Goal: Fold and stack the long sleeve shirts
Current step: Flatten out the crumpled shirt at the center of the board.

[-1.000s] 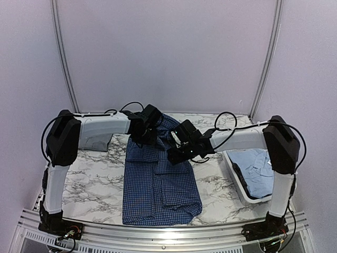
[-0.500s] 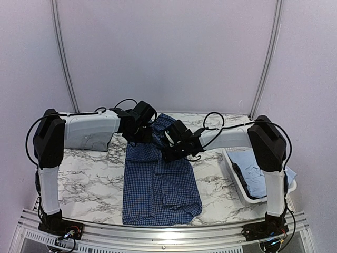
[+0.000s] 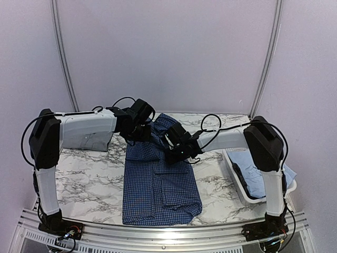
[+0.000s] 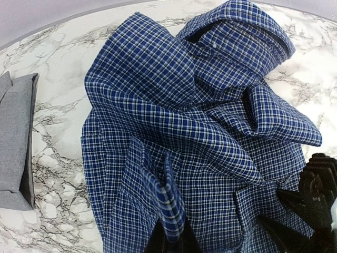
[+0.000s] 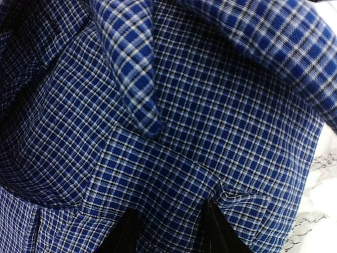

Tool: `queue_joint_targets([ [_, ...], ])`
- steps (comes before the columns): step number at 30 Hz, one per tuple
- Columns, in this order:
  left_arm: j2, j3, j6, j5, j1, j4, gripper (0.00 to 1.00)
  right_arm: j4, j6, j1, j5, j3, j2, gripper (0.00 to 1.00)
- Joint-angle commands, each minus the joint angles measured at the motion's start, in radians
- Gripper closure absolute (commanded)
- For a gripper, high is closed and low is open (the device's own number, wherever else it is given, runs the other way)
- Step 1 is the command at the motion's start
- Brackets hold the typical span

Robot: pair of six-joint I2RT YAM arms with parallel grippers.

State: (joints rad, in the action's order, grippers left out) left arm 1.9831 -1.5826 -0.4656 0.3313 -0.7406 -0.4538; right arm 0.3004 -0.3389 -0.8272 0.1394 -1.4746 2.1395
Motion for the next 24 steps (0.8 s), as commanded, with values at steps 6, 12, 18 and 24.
queue_joint_targets([
  [6,-0.075,0.024,0.009,-0.008,0.028,0.022,0.96,0.021,-0.034,0.002,0.005,-0.002,-0.021,0.86],
  [12,-0.103,0.03,0.015,-0.006,0.055,0.022,1.0,0.037,-0.026,0.0,0.014,-0.045,-0.094,0.92],
  [18,-0.147,0.032,0.026,0.004,0.096,0.021,1.0,0.078,-0.011,0.004,0.055,-0.106,-0.156,0.99],
  [24,-0.199,0.019,0.049,0.003,0.166,0.021,1.0,0.114,0.034,0.041,0.107,-0.163,-0.205,1.0],
])
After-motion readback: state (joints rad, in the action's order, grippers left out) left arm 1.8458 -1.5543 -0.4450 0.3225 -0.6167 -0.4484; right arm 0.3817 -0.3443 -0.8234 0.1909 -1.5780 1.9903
